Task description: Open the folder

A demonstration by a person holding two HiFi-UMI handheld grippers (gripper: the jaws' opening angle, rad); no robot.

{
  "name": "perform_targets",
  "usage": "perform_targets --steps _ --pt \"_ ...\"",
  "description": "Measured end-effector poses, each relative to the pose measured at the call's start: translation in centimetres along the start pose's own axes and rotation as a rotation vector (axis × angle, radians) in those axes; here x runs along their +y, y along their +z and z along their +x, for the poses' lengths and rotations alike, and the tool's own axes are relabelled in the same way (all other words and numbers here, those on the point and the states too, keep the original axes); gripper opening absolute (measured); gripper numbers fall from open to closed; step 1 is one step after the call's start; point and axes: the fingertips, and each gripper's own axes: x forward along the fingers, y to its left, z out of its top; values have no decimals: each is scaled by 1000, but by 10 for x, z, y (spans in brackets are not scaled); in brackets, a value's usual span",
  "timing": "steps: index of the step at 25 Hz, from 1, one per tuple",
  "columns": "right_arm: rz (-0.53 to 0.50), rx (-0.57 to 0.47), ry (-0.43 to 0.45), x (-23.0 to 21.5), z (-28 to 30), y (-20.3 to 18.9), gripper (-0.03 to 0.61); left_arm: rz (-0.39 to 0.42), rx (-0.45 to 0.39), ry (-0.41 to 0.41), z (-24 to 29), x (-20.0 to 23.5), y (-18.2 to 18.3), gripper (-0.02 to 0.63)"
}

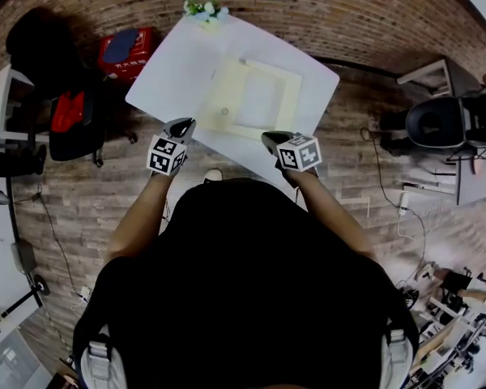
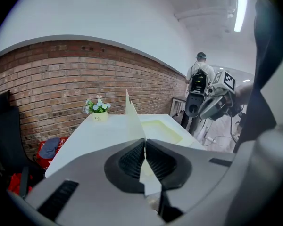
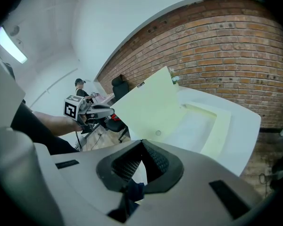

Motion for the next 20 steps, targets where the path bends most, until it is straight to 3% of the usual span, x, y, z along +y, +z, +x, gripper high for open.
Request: perform_targets --steps 20 --pt "1 11 -16 3 16 17 23 -104 12 35 -12 40 -23 15"
